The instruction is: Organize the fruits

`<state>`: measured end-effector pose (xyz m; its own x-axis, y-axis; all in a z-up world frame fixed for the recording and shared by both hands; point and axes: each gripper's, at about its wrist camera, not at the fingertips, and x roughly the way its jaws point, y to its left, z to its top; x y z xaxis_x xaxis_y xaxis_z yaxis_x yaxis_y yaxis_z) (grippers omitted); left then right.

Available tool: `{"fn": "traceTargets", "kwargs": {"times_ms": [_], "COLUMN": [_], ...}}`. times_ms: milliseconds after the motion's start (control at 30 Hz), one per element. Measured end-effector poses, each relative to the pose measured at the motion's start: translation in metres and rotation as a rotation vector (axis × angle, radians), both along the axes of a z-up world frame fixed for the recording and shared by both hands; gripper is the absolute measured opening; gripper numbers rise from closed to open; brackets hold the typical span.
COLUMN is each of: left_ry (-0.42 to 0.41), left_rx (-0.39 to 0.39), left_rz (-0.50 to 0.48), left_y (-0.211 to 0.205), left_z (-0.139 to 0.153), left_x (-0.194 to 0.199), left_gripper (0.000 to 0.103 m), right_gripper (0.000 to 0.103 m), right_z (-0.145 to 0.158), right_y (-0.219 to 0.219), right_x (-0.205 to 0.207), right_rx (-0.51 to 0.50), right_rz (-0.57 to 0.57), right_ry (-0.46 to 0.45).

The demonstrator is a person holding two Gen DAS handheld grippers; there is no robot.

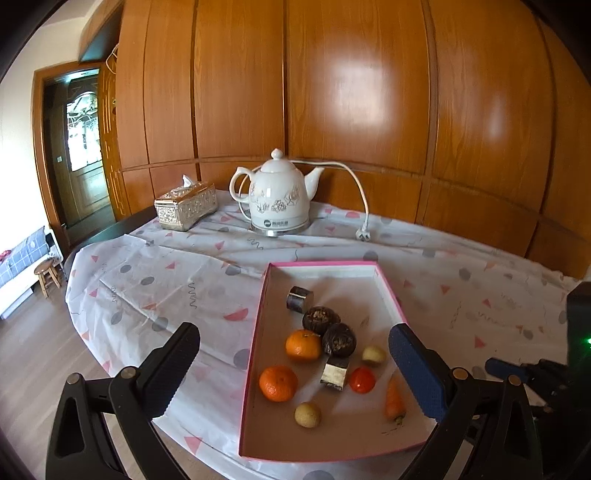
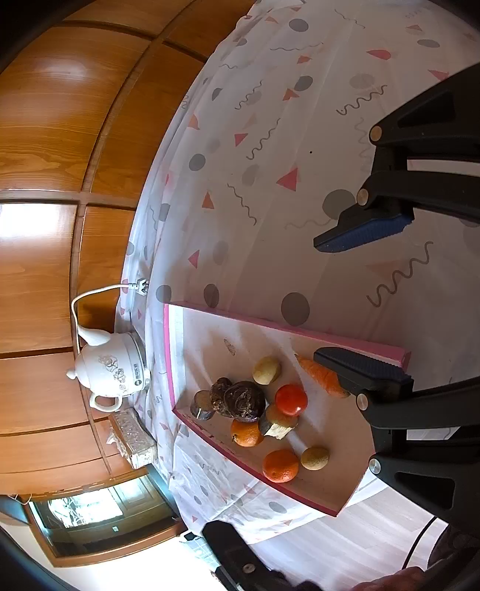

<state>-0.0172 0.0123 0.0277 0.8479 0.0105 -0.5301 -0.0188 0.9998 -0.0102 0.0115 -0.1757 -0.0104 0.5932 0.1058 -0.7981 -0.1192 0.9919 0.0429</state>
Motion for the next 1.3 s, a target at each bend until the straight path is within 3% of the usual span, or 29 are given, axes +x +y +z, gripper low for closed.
{"fn": "traceTargets", "kwargs": {"times_ms": [367, 1300], "left_ry": [0.031, 0.083], "left_rx": [-0.036, -0.05], "left_rz": [0.046, 0.033], "left_y": [0.008, 0.005], "left_z": [-0.008, -0.019], "left_x": [0.002, 0.013], "left_gripper": [0.103, 0.103], "right_gripper": [0.054, 0.054], "right_z": [0.003, -0.001], "right_y": [0.003, -0.001], "right_x": [-0.002, 0.004], "right_rx": [-0.006, 0.002], "right_rz": [0.005, -0.003], "right_ry": [-0.017, -0.021]}}
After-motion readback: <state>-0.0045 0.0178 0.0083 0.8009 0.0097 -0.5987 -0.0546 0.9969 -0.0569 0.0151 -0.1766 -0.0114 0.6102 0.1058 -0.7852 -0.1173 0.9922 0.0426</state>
